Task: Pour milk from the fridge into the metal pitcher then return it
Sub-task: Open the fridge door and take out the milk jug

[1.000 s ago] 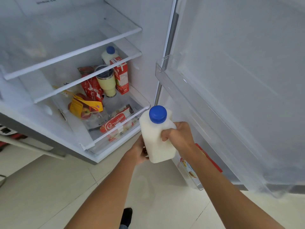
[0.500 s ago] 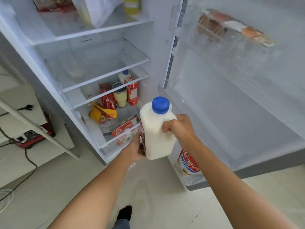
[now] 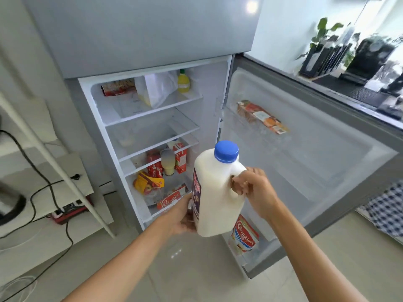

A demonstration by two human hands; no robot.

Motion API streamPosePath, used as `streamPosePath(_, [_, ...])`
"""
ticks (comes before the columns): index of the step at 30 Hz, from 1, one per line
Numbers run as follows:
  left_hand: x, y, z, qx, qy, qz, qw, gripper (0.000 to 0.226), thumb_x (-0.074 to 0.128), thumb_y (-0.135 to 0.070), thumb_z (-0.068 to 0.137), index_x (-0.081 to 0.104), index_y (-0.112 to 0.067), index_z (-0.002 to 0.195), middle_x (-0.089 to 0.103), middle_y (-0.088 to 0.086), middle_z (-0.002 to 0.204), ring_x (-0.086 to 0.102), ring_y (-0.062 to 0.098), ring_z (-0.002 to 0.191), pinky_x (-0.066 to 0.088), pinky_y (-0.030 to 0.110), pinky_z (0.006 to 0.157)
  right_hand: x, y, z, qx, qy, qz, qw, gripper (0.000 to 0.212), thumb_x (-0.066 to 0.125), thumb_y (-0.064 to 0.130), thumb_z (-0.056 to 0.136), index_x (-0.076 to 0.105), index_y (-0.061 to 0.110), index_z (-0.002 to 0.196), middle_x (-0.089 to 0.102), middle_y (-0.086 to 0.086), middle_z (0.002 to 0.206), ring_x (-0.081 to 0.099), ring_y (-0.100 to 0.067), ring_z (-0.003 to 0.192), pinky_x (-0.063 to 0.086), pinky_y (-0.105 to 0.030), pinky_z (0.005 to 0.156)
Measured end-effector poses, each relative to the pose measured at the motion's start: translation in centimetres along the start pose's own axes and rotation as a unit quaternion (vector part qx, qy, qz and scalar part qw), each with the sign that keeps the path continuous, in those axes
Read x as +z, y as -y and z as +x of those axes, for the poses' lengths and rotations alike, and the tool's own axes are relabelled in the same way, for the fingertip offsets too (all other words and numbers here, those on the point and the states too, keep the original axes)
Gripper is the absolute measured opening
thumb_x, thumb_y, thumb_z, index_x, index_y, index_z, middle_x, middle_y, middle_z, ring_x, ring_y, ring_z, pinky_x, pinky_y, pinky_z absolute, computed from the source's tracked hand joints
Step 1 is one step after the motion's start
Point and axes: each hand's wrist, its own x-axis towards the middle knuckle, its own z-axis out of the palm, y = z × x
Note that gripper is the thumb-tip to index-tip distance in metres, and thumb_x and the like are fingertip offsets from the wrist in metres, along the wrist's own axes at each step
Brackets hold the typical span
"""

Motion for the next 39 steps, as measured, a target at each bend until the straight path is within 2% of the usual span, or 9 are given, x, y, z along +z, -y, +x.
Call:
streamPosePath(3, [0.8, -0.3, -2.9, 0.005, 0.024, 0.010, 1.000, 0.046, 0.052, -0.044, 0.088, 0.062, 0.000, 0.094, 0.064, 0.016, 0.091, 0.060, 0.030, 0.087, 0.050, 0.045, 0.088, 0.0, 2.3, -2.1, -0.013, 0.000, 0.003, 1.000, 0.028, 0.053, 0.029, 0.059, 0.035, 0.019, 0.041, 0.033, 0.003, 0.044, 0.026, -0.018, 0.053, 0.020, -0.034, 0.059])
streamPosePath(6, [2.1, -0.6, -5.7, 0.012, 0.049, 0.018, 0.999, 0.039, 0.053, -0.039, 0.087, 0.064, -0.001, 0.084, 0.069, 0.013, 0.068, 0.060, 0.027, 0.077, 0.052, 0.040, 0.074, 0.1, 4.6, -4.0, -0.018, -0.017, 0.019, 1.000, 0.033, 0.047, 0.033, 0.072, 0.034, 0.016, 0.047, 0.030, 0.000, 0.049, 0.029, -0.017, 0.052, 0.023, -0.032, 0.061])
streamPosePath(8, [3.0, -0.9, -7.5, 0.009, 0.063, 0.019, 0.998, 0.044, 0.053, -0.042, 0.088, 0.063, 0.001, 0.086, 0.070, 0.013, 0.063, 0.060, 0.026, 0.077, 0.052, 0.040, 0.075, 0.3, 6.1, -5.4, -0.029, -0.045, 0.021, 0.998, 0.035, 0.046, 0.034, 0.076, 0.034, 0.015, 0.049, 0.031, 0.000, 0.048, 0.029, -0.015, 0.049, 0.025, -0.031, 0.059])
streamPosePath(12, [5.0, -1.0, -10.9, 0.007, 0.094, 0.041, 0.995, 0.054, 0.052, -0.046, 0.088, 0.055, 0.008, 0.095, 0.063, 0.017, 0.093, 0.060, 0.029, 0.085, 0.051, 0.044, 0.079, 0.4, 8.9, -8.2, -0.051, -0.107, 0.018, 0.993, 0.026, 0.048, 0.037, 0.076, 0.038, 0.015, 0.065, 0.030, 0.003, 0.045, 0.028, -0.013, 0.046, 0.024, -0.028, 0.053])
streamPosePath(16, [7.3, -0.1, -13.0, 0.000, 0.133, 0.061, 0.989, 0.054, 0.055, -0.046, 0.086, 0.052, 0.006, 0.099, 0.062, 0.020, 0.105, 0.061, 0.032, 0.094, 0.051, 0.045, 0.085, -0.3, 10.6, -11.2, -0.077, -0.180, -0.007, 0.981, 0.027, 0.048, 0.037, 0.082, 0.043, 0.013, 0.071, 0.029, 0.006, 0.043, 0.027, -0.011, 0.045, 0.025, -0.027, 0.053])
streamPosePath(23, [14.0, 3.0, -14.2, -0.012, 0.184, 0.100, 0.978, 0.067, 0.056, -0.047, 0.085, 0.045, 0.009, 0.120, 0.060, 0.019, 0.115, 0.060, 0.032, 0.104, 0.048, 0.045, 0.097, -4.7, 12.6, -16.1, -0.123, -0.330, 0.007, 0.936, 0.044, 0.050, 0.028, 0.089, 0.031, 0.018, 0.050, 0.029, 0.007, 0.042, 0.025, -0.010, 0.043, 0.024, -0.023, 0.045])
streamPosePath(28, [19.6, 6.4, -14.2, -0.015, 0.209, 0.100, 0.973, 0.056, 0.054, -0.046, 0.087, 0.050, 0.007, 0.105, 0.058, 0.019, 0.121, 0.059, 0.033, 0.106, 0.047, 0.045, 0.098, -10.1, 12.7, -19.5, -0.117, -0.363, -0.004, 0.924, 0.045, 0.052, 0.030, 0.086, 0.031, 0.018, 0.048, 0.029, -0.001, 0.050, 0.025, -0.012, 0.043, 0.024, -0.024, 0.044])
streamPosePath(36, [30.2, 14.0, -13.4, -0.001, 0.206, 0.060, 0.977, 0.055, 0.054, -0.044, 0.090, 0.051, 0.010, 0.101, 0.058, 0.019, 0.104, 0.060, 0.032, 0.091, 0.049, 0.046, 0.092, -20.6, 12.3, -24.6, -0.100, -0.403, -0.011, 0.910, 0.041, 0.056, 0.035, 0.072, 0.028, 0.019, 0.046, 0.027, -0.001, 0.050, 0.024, -0.014, 0.045, 0.023, -0.029, 0.047])
streamPosePath(39, [33.2, 15.6, -12.3, 0.026, 0.191, 0.070, 0.979, 0.052, 0.059, -0.043, 0.089, 0.052, 0.006, 0.108, 0.058, 0.017, 0.098, 0.062, 0.030, 0.086, 0.057, 0.042, 0.076, -23.7, 12.2, -25.7, -0.094, -0.411, -0.011, 0.907, 0.042, 0.056, 0.035, 0.071, 0.027, 0.019, 0.046, 0.027, -0.002, 0.051, 0.024, -0.014, 0.046, 0.022, -0.029, 0.048])
